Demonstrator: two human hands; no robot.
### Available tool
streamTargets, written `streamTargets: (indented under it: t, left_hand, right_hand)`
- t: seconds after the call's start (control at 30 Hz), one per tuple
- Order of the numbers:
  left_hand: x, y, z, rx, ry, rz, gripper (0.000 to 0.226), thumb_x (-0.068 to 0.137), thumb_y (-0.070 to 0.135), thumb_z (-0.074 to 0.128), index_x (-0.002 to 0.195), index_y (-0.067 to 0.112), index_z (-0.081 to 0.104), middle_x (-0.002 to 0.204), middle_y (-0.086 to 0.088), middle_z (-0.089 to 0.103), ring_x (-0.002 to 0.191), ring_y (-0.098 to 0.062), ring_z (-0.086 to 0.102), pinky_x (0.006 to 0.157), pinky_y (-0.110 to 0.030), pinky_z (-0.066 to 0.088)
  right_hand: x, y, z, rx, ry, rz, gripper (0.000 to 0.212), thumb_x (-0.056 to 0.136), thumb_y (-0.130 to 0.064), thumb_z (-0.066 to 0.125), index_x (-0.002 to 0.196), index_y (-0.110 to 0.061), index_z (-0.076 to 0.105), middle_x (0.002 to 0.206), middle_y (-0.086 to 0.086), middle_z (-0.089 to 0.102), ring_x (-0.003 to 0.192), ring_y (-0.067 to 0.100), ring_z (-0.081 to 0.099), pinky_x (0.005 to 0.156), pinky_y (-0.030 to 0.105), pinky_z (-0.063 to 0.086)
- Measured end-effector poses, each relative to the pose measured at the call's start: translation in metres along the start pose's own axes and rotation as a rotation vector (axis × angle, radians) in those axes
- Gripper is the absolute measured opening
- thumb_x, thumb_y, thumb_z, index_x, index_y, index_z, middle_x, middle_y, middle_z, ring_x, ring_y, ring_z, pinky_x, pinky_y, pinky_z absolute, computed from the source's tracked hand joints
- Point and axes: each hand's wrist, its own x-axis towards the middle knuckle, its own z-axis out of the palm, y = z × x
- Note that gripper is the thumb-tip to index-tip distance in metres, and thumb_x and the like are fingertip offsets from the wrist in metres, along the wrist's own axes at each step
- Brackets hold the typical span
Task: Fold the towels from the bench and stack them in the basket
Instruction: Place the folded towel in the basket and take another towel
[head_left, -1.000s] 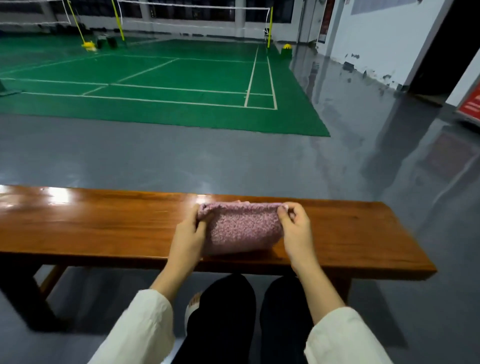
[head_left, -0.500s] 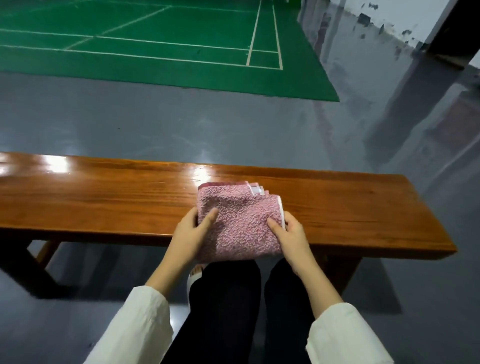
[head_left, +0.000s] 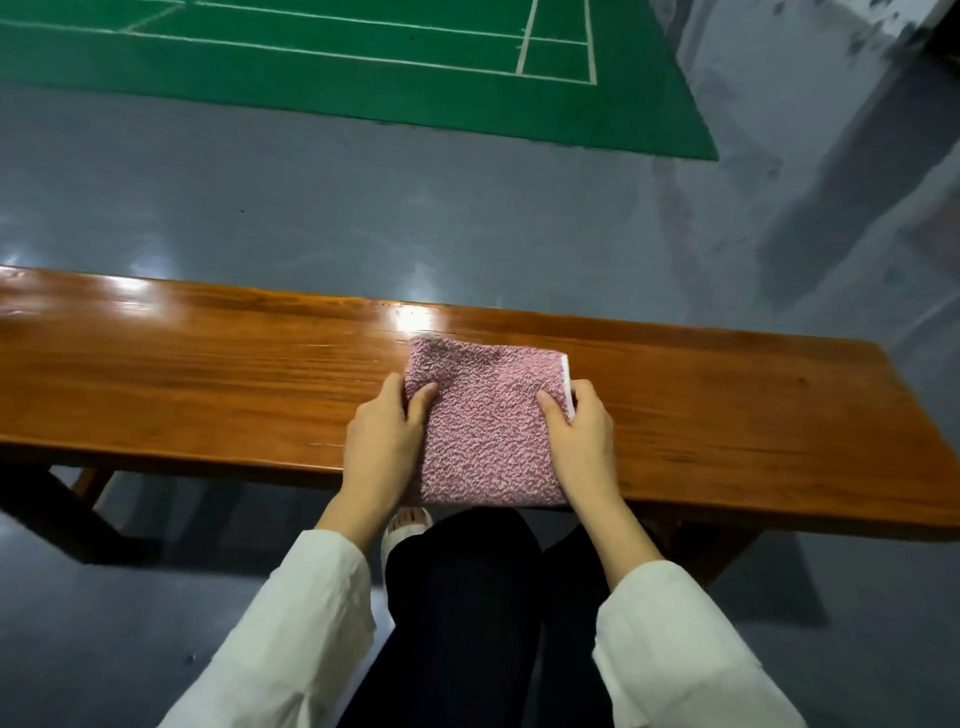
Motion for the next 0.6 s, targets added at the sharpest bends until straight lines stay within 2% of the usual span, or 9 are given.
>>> streamTargets:
  t: [0.07, 0.13, 0.2, 0.3, 0.4, 0.47, 0.53, 0.6]
  left_hand:
    - [0.004, -0.005, 0.005, 0.084, 0.012, -0.03, 0.029, 0.097, 0.044, 0.045, 0.092, 0.016, 0.048, 0.077, 0.004, 0.057, 0.061, -0.01, 0.047, 0.057, -0.027, 0.033]
    - [0.007, -0.009, 0.01, 0.137, 0.024, -0.045, 0.035, 0.096, 0.05, 0.043, 0.097, 0.015, 0.05, 0.085, -0.003, 0.063, 0.07, -0.021, 0.056, 0.062, -0.032, 0.04]
    - [0.008, -0.012, 0.014, 0.23, 0.028, -0.066, 0.04, 0.094, 0.055, 0.042, 0.1, 0.016, 0.049, 0.092, -0.008, 0.066, 0.081, -0.031, 0.063, 0.065, -0.035, 0.044]
    - [0.008, -0.012, 0.016, 0.286, 0.065, -0.089, 0.044, 0.091, 0.057, 0.048, 0.102, 0.014, 0.045, 0.1, -0.009, 0.062, 0.087, -0.031, 0.061, 0.064, -0.033, 0.04]
    - [0.007, -0.007, 0.015, 0.316, 0.094, -0.115, 0.055, 0.088, 0.056, 0.054, 0.11, 0.007, 0.043, 0.109, -0.015, 0.056, 0.095, -0.034, 0.058, 0.067, -0.035, 0.038]
    - [0.009, -0.002, 0.014, 0.348, 0.064, -0.155, 0.058, 0.088, 0.055, 0.056, 0.111, 0.003, 0.044, 0.11, -0.019, 0.058, 0.098, -0.038, 0.058, 0.069, -0.036, 0.038]
    - [0.016, 0.003, 0.01, 0.356, -0.009, -0.21, 0.059, 0.087, 0.056, 0.057, 0.105, 0.0, 0.05, 0.104, -0.019, 0.062, 0.097, -0.038, 0.059, 0.069, -0.035, 0.036]
    - [0.025, 0.004, 0.005, 0.312, -0.121, -0.247, 0.055, 0.086, 0.057, 0.058, 0.09, 0.002, 0.057, 0.094, -0.016, 0.065, 0.092, -0.035, 0.061, 0.066, -0.031, 0.037]
  right_hand:
    - [0.0, 0.003, 0.003, -0.146, 0.049, -0.01, 0.024, 0.094, -0.034, 0.055, 0.095, -0.01, 0.055, 0.1, -0.001, 0.051, 0.082, 0.016, 0.052, 0.065, 0.029, 0.036]
    - [0.0, 0.003, 0.005, -0.27, 0.067, 0.004, 0.029, 0.094, -0.039, 0.054, 0.101, -0.011, 0.056, 0.11, 0.0, 0.049, 0.092, 0.018, 0.053, 0.069, 0.029, 0.039]
    - [-0.001, 0.0, 0.005, -0.36, 0.053, 0.042, 0.036, 0.094, -0.041, 0.053, 0.111, -0.01, 0.054, 0.119, 0.005, 0.049, 0.107, 0.022, 0.049, 0.082, 0.031, 0.041]
    - [-0.001, -0.012, 0.001, -0.487, 0.009, 0.131, 0.054, 0.094, -0.047, 0.051, 0.125, -0.004, 0.045, 0.128, 0.013, 0.049, 0.117, 0.027, 0.045, 0.095, 0.034, 0.038]
    - [0.005, -0.021, -0.004, -0.591, -0.069, 0.25, 0.069, 0.092, -0.056, 0.049, 0.129, 0.001, 0.039, 0.131, 0.019, 0.049, 0.119, 0.033, 0.048, 0.093, 0.038, 0.043]
    - [0.01, -0.023, -0.007, -0.601, -0.146, 0.308, 0.072, 0.09, -0.06, 0.048, 0.128, 0.001, 0.04, 0.128, 0.019, 0.053, 0.116, 0.034, 0.053, 0.087, 0.038, 0.046]
    - [0.014, -0.025, -0.008, -0.578, -0.204, 0.347, 0.069, 0.09, -0.06, 0.049, 0.125, -0.001, 0.043, 0.125, 0.016, 0.057, 0.112, 0.034, 0.056, 0.083, 0.036, 0.046]
    - [0.018, -0.024, -0.009, -0.533, -0.254, 0.357, 0.057, 0.09, -0.059, 0.051, 0.11, -0.006, 0.051, 0.115, 0.013, 0.061, 0.1, 0.03, 0.057, 0.077, 0.035, 0.044]
